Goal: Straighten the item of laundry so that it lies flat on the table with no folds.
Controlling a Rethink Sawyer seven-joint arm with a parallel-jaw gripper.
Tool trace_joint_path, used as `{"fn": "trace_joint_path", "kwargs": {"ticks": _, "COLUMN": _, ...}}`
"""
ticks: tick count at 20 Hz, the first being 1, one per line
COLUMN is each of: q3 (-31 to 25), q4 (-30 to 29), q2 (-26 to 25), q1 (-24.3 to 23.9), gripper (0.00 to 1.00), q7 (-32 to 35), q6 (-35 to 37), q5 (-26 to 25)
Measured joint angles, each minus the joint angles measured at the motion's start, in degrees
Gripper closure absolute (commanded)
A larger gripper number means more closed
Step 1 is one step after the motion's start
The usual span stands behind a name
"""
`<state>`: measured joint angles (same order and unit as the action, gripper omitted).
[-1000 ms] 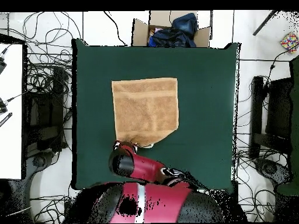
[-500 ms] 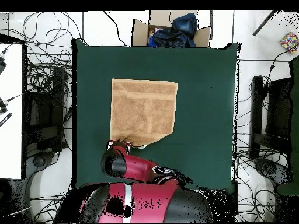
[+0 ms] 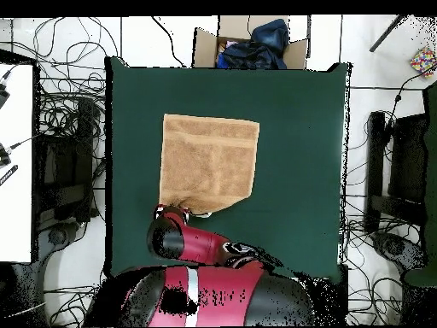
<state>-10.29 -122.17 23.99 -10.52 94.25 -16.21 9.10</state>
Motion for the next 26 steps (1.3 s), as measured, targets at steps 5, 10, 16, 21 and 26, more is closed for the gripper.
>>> {"fn": "trace_joint_path", "kwargs": {"ticks": 5, "q3": -0.8, "q4": 0.0, "q2": -0.2, "q1": 0.0, "gripper": 1.00, "q7": 0.0, "q6": -0.6, "q5": 0.0}}
{"fn": "trace_joint_path", "kwargs": {"ticks": 10, "q3": -2.0, "q4": 0.0, "q2": -0.5, "q1": -0.1, "gripper": 1.00, "q7": 0.0, "q6": -1.9, "q5": 0.0}}
{"fn": "trace_joint_path", "kwargs": {"ticks": 16, "q3": -3.2, "q4": -0.1, "q2": -0.6, "q1": 0.1, "gripper": 1.00, "q7": 0.9, "q6": -2.4, "q5": 1.3}}
{"fn": "trace_joint_path", "kwargs": {"ticks": 21, "q3": -4.9, "q4": -0.2, "q2": -0.7, "q1": 0.2, "gripper": 1.00, "q7": 4.2, "q6": -2.7, "q5": 3.2}}
{"fn": "trace_joint_path", "kwargs": {"ticks": 26, "q3": -6.3, "q4": -0.2, "q2": -1.0, "q1": 0.2, "gripper": 1.00, "q7": 6.8, "q6": -3.5, "q5": 3.3}}
